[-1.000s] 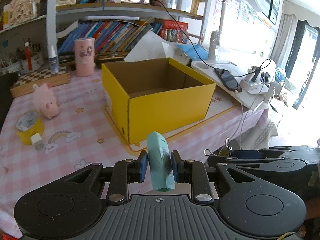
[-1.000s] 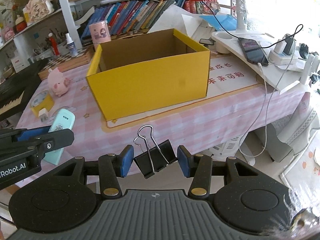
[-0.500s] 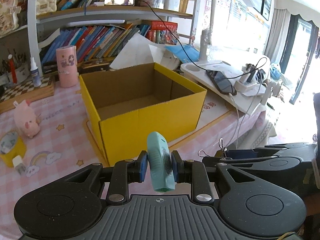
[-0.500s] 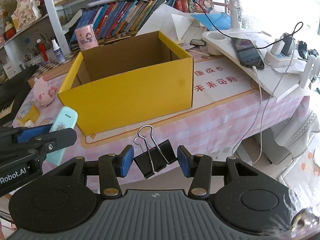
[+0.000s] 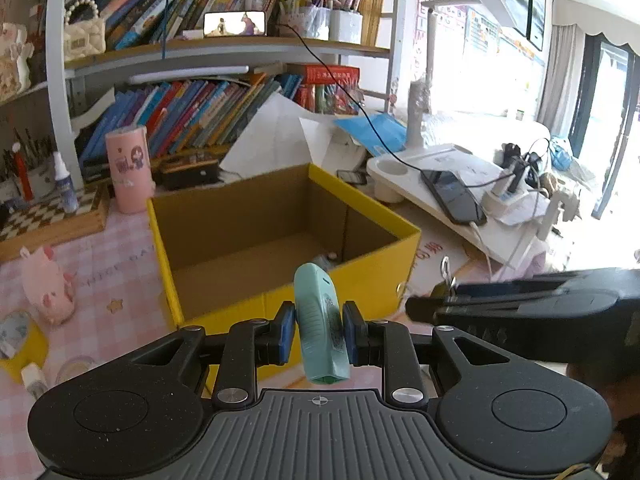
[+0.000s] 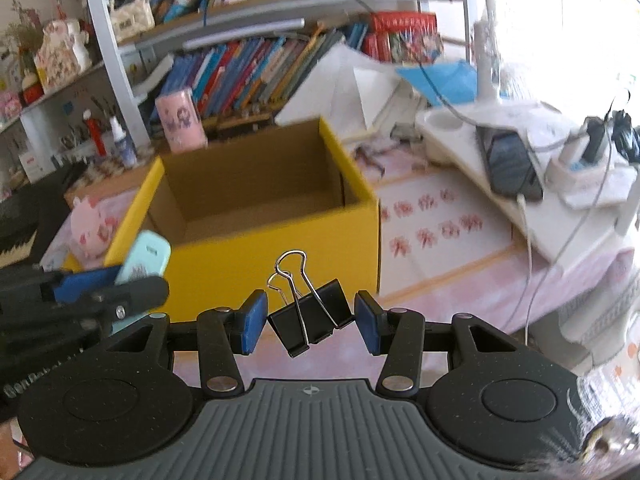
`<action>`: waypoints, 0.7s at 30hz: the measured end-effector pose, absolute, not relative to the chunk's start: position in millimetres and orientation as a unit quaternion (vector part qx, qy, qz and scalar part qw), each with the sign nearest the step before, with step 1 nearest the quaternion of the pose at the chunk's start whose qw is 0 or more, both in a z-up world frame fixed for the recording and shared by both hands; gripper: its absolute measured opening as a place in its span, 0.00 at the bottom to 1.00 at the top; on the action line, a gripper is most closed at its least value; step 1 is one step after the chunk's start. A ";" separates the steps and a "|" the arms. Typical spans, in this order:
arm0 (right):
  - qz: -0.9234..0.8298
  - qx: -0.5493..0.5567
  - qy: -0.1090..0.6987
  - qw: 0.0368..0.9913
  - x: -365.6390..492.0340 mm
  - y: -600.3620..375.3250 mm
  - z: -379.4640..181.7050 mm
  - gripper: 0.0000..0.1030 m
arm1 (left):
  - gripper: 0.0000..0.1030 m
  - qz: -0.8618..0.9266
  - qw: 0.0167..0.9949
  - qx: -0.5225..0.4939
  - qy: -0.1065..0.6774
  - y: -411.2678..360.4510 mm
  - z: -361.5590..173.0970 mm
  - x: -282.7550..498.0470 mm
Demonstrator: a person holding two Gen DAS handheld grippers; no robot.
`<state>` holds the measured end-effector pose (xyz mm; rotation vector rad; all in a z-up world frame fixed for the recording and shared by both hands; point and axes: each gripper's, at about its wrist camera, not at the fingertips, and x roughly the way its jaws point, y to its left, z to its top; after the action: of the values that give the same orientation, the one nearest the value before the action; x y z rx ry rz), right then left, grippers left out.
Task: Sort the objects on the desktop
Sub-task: 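Open the left gripper to drop the mint stapler while the right gripper releases the binder clip into the box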
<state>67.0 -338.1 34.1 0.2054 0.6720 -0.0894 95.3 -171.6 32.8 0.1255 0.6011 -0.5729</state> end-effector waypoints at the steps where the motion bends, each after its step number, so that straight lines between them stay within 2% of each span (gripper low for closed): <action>1: -0.042 0.101 0.323 0.940 70.2 -341.0 38.1 0.44 | 0.23 -0.275 0.915 0.060 0.289 -173.4 34.7 98.2; 13: 0.005 0.075 0.278 0.958 128.0 -363.8 69.8 0.44 | 0.23 -0.220 0.935 0.049 0.273 -189.1 46.9 146.4; 21: 0.041 0.041 0.295 0.954 179.4 -368.2 61.8 0.44 | 0.23 -0.195 0.926 0.029 0.322 -204.3 25.0 187.3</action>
<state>179.4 -368.2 61.8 0.0825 0.5996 0.0830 187.2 -204.3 25.0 0.0600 0.6603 -0.4004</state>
